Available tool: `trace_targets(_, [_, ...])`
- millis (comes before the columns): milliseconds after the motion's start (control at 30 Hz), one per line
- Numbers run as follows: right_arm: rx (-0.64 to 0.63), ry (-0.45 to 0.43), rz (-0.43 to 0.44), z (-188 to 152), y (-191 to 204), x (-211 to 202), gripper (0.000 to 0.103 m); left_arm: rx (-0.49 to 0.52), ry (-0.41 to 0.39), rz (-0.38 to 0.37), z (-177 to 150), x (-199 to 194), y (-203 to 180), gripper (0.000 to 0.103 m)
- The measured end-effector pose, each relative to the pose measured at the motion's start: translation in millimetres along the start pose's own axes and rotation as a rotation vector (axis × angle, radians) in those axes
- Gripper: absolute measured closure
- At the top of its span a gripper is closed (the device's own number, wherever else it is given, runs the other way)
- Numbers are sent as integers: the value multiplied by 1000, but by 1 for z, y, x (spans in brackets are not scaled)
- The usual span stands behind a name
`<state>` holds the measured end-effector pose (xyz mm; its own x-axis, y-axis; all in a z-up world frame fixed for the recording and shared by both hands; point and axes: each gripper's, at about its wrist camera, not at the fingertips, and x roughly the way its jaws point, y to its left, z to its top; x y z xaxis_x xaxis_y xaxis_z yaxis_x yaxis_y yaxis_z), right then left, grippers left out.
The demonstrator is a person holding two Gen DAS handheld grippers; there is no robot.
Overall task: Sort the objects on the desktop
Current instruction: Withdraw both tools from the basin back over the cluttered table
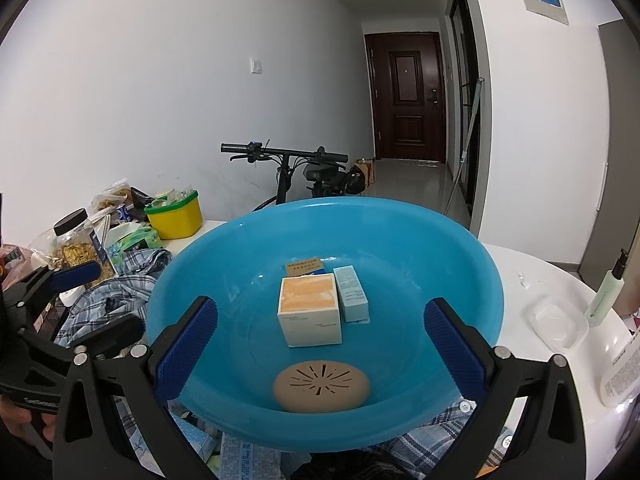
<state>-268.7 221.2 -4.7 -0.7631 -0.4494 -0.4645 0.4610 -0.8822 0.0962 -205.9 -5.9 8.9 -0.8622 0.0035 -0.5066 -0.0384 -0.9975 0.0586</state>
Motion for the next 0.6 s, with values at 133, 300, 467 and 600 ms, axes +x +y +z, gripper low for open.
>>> trace_targets(133, [-3, 0, 2, 0, 1, 0, 0, -17, -8, 6, -6, -12, 10, 0])
trace_targets(300, [-10, 4, 2, 0, 3, 0, 0, -23, 3, 26, -15, -19, 21, 0])
trace_targets(467, [-10, 8, 3, 1, 4, 1, 0, -29, 34, 39, -29, -22, 36, 0])
trace_targets(600, [-14, 5, 7, 1, 5, 0, 0, -24, 53, -23, -46, -21, 48, 0])
